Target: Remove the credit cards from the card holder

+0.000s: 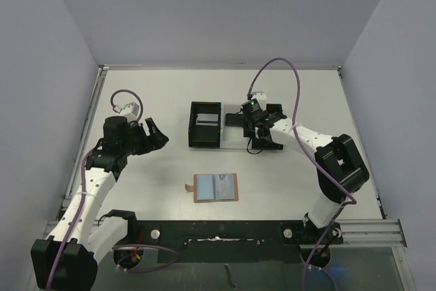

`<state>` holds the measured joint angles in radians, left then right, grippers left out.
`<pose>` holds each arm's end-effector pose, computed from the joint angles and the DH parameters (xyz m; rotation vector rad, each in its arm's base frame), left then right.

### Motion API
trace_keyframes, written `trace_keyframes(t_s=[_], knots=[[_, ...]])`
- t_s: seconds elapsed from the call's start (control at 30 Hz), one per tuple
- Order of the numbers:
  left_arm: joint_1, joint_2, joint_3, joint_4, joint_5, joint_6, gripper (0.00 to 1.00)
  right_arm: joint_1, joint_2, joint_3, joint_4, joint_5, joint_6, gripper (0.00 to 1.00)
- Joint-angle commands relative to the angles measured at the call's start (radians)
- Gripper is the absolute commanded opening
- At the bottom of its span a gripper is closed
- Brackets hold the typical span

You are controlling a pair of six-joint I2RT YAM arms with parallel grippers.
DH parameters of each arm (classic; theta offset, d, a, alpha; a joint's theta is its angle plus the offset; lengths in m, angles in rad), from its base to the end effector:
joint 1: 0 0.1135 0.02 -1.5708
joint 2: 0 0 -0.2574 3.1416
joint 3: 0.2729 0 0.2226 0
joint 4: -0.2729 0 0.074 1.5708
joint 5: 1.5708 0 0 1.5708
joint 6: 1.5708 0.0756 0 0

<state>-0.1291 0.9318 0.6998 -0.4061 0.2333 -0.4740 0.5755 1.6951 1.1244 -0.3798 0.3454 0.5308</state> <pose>0.2034 -0.0440 0.2413 -0.2552 2.2383 -0.5879 0.3068 0.1685 0.1855 0.0819 2.4421 0.0487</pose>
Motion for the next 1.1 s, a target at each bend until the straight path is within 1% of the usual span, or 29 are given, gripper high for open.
trace_keyframes(t_s=[0.0, 0.07, 0.1, 0.17, 0.23, 0.3, 0.37, 0.43, 0.47, 0.5, 0.57, 0.63, 0.7, 0.73, 0.77, 0.8, 0.83, 0.9, 1.07], knots=[[0.004, -0.009, -0.005, 0.084, 0.087, 0.008, 0.72, -0.003, -0.092, -0.010, 0.019, -0.011, -0.044, 0.39], [0.004, -0.017, -0.022, 0.123, 0.168, -0.010, 0.72, -0.003, -0.129, -0.017, 0.022, -0.034, -0.050, 0.53], [0.002, -0.023, -0.035, 0.158, 0.212, -0.031, 0.71, -0.002, -0.151, -0.020, 0.021, -0.036, -0.052, 0.58], [-0.015, -0.035, -0.080, 0.225, 0.286, -0.111, 0.70, 0.001, -0.208, -0.038, 0.023, -0.042, -0.045, 0.65], [-0.070, -0.048, -0.109, 0.292, 0.309, -0.171, 0.69, 0.003, -0.277, -0.077, 0.038, -0.066, -0.026, 0.69], [-0.165, -0.057, -0.131, 0.342, 0.269, -0.211, 0.69, 0.011, -0.373, -0.162, 0.105, -0.123, 0.002, 0.70], [-0.284, -0.051, -0.149, 0.381, 0.206, -0.250, 0.68, 0.024, -0.466, -0.263, 0.196, -0.171, 0.035, 0.72], [-0.355, -0.033, -0.169, 0.418, 0.143, -0.293, 0.67, 0.045, -0.580, -0.411, 0.313, -0.167, 0.067, 0.74], [-0.408, -0.023, -0.183, 0.446, 0.119, -0.316, 0.67, 0.048, -0.636, -0.484, 0.362, -0.175, 0.092, 0.76], [-0.447, -0.008, -0.197, 0.473, 0.097, -0.334, 0.66, 0.047, -0.691, -0.555, 0.419, -0.203, 0.122, 0.76], [-0.512, 0.023, -0.217, 0.505, 0.049, -0.360, 0.65, 0.051, -0.786, -0.666, 0.529, -0.274, 0.169, 0.72], [-0.561, 0.055, -0.229, 0.526, 0.002, -0.385, 0.63, 0.073, -0.844, -0.730, 0.582, -0.316, 0.247, 0.68], [-0.597, 0.089, -0.247, 0.566, -0.023, -0.424, 0.59, 0.119, -0.870, -0.763, 0.586, -0.299, 0.300, 0.65], [-0.611, 0.107, -0.257, 0.588, -0.034, -0.455, 0.57, 0.158, -0.874, -0.780, 0.581, -0.283, 0.324, 0.62], [-0.627, 0.122, -0.267, 0.612, -0.042, -0.471, 0.55, 0.187, -0.871, -0.793, 0.585, -0.273, 0.346, 0.59], [-0.639, 0.136, -0.277, 0.639, -0.052, -0.482, 0.54, 0.211, -0.863, -0.806, 0.604, -0.268, 0.364, 0.54], [-0.651, 0.145, -0.284, 0.648, -0.064, -0.490, 0.53, 0.229, -0.851, -0.820, 0.622, -0.269, 0.385, 0.51], [-0.665, 0.160, -0.296, 0.664, -0.093, -0.507, 0.51, 0.249, -0.819, -0.842, 0.668, -0.288, 0.419, 0.44], [-0.677, 0.211, -0.304, 0.703, -0.085, -0.527, 0.49, 0.273, -0.708, -0.850, 0.756, -0.349, 0.457, 0.34]])
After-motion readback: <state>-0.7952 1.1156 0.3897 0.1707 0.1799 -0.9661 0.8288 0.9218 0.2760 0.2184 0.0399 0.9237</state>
